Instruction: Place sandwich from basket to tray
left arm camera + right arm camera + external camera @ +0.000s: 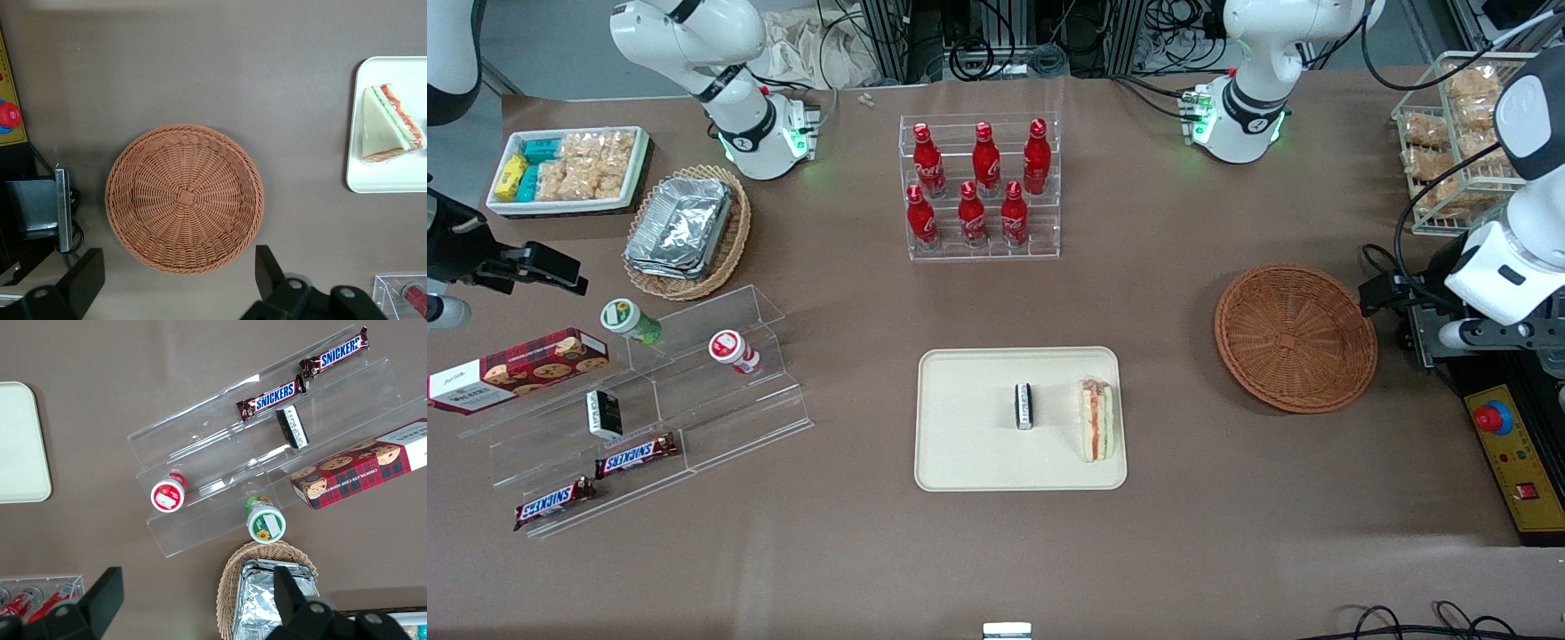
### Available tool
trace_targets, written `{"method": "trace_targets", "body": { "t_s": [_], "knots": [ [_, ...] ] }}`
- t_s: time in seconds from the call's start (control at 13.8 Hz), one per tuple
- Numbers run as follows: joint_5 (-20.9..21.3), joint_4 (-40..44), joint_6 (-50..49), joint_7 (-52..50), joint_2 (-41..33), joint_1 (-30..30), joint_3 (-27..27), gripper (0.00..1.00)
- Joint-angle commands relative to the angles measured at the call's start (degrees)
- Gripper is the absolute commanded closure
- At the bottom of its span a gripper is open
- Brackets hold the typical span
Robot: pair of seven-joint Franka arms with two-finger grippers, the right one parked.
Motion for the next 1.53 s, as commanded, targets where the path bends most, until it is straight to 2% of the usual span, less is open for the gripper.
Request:
{"method": "trace_targets", "body": {
  "t_s": [0.0, 1.45],
  "knots": [
    [-0.49, 1.76, -0.31, -0.52, 1.46, 0.56, -0.24, 0.00],
    [-0.49, 3.25, -0.31, -0.52, 2.60, 1.53, -0.24, 0.00]
  ]
}}
